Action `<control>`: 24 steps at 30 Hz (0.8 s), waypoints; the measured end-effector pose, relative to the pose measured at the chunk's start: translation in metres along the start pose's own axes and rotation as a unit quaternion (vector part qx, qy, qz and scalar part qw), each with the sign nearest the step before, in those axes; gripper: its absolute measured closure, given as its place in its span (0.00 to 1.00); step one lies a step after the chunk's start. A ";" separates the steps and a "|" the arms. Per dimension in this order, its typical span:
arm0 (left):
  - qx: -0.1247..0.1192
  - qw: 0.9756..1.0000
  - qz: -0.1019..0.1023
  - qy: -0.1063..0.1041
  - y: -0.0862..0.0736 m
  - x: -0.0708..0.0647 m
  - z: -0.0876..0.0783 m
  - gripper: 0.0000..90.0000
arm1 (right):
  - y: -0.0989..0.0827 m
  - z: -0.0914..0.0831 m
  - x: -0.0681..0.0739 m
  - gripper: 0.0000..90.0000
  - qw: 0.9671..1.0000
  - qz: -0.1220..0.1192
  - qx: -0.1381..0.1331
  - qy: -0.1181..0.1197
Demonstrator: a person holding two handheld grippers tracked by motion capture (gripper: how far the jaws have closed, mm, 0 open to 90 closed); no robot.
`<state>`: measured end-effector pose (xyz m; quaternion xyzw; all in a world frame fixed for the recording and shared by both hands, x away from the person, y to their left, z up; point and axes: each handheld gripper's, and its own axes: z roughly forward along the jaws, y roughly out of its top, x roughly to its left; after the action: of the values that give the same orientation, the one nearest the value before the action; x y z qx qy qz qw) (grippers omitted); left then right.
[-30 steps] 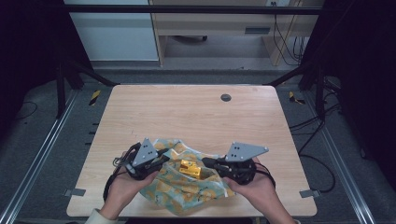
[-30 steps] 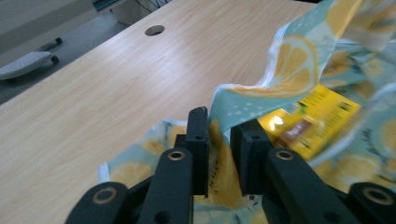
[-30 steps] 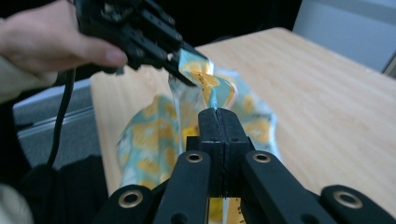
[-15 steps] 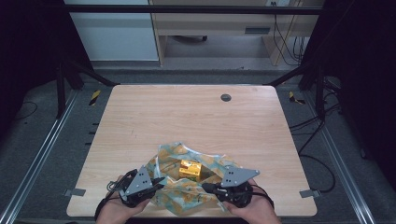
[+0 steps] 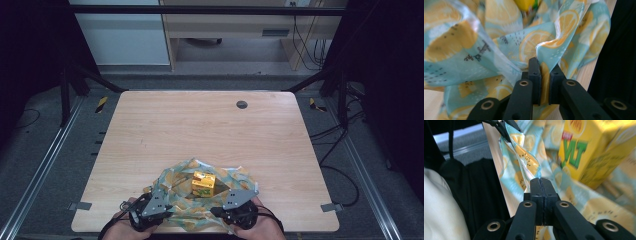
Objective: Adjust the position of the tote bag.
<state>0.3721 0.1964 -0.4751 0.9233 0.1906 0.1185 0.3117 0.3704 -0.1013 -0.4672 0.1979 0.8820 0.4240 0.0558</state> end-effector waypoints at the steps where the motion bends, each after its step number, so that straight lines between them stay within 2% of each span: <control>1: 0.005 1.000 -0.002 0.001 0.000 0.001 0.001 0.91 | -0.001 0.001 0.001 0.99 1.000 -0.001 0.003 0.000; 3: -0.005 1.000 -0.010 0.002 0.000 0.001 0.000 0.90 | -0.001 0.002 0.001 0.97 1.000 -0.002 0.004 0.003; 5: -0.006 1.000 -0.010 0.002 0.000 0.002 -0.001 0.90 | 0.000 0.001 0.001 0.95 1.000 -0.003 0.001 0.003; 6: -0.012 1.000 -0.015 0.003 -0.001 0.002 -0.001 0.89 | 0.002 -0.003 0.001 0.88 1.000 -0.001 -0.006 -0.002; 7: -0.012 1.000 -0.015 0.003 -0.001 0.002 -0.001 0.89 | 0.002 -0.003 0.001 0.88 1.000 -0.001 -0.006 -0.002; 9: -0.008 1.000 -0.008 0.003 -0.001 0.002 -0.002 0.89 | 0.005 -0.016 0.000 0.76 1.000 0.004 -0.015 -0.011; 11: -0.005 1.000 -0.006 0.003 -0.001 0.002 -0.002 0.88 | 0.006 -0.021 0.000 0.73 1.000 0.005 -0.018 -0.016; 13: -0.009 1.000 -0.004 0.005 -0.001 0.002 -0.003 0.87 | 0.006 -0.039 -0.003 0.64 0.999 0.008 -0.028 -0.031; 15: -0.013 1.000 -0.007 0.006 -0.001 0.001 -0.003 0.84 | 0.007 -0.051 -0.007 0.59 0.998 0.012 -0.033 -0.046; 17: -0.016 1.000 -0.003 0.007 0.000 0.001 -0.004 0.80 | 0.008 -0.058 -0.015 0.58 0.997 0.015 -0.035 -0.071; 20: -0.024 1.000 -0.009 0.011 0.001 0.000 -0.004 0.72 | 0.013 -0.055 -0.030 0.52 0.995 0.018 -0.021 -0.100; 24: -0.045 0.999 -0.013 0.013 0.003 0.000 -0.006 0.65 | 0.019 -0.043 -0.044 0.49 0.994 0.020 -0.007 -0.110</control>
<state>0.3705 0.1975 -0.4688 0.9041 0.2010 0.1350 0.3520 0.4050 -0.1389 -0.4282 0.2602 0.8634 0.4071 0.1454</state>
